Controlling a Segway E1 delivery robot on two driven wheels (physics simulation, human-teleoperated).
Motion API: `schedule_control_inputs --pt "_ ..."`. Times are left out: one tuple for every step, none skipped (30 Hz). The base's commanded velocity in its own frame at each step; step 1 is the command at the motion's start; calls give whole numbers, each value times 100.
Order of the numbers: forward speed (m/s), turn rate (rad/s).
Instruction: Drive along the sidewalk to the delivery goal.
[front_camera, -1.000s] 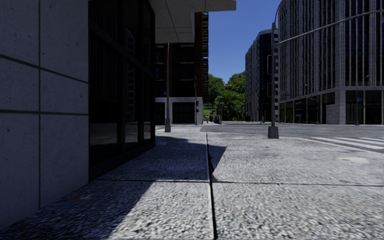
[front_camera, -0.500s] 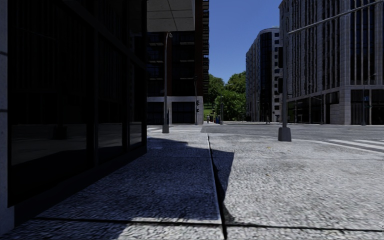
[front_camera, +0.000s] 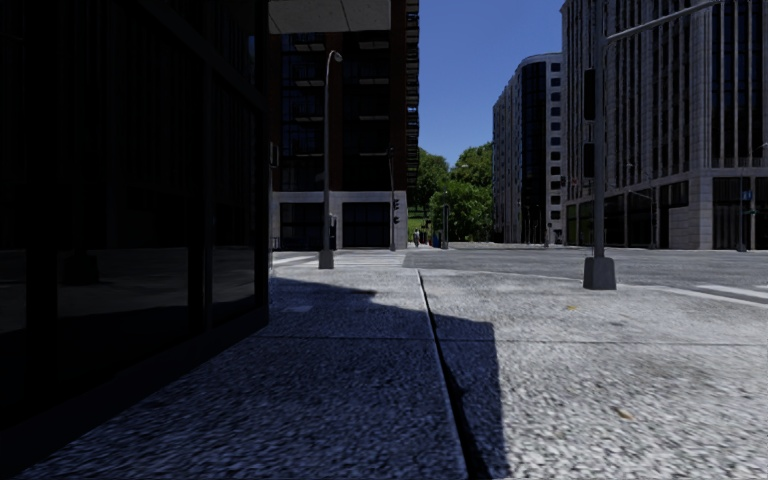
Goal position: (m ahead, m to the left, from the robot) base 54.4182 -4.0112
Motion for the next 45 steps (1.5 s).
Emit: schedule_control_inputs --pt "200 0" --pt "200 0" --pt "200 0" --pt "200 0" --pt "200 0" --pt "200 0" --pt "200 0" --pt "200 0" --pt "200 0" --pt "200 0" --pt "200 0" --pt "200 0" --pt "200 0" --pt "200 0" --pt "200 0" --pt "200 0" --pt "200 0" --pt "200 0" --pt "200 0" --pt "200 0" --pt "200 0" --pt "200 0" --pt "200 0" --pt "200 0" --pt "200 0" --pt "200 0" --pt "200 0" --pt "200 0" --pt "200 0" --pt "200 0" --pt "200 0" --pt "200 0" --pt "200 0" --pt "200 0" --pt "200 0" --pt "200 0" --pt "200 0" --pt "200 0" --pt "200 0" --pt "200 0" --pt "200 0" --pt "200 0" --pt "200 0" --pt "200 0" --pt "200 0"
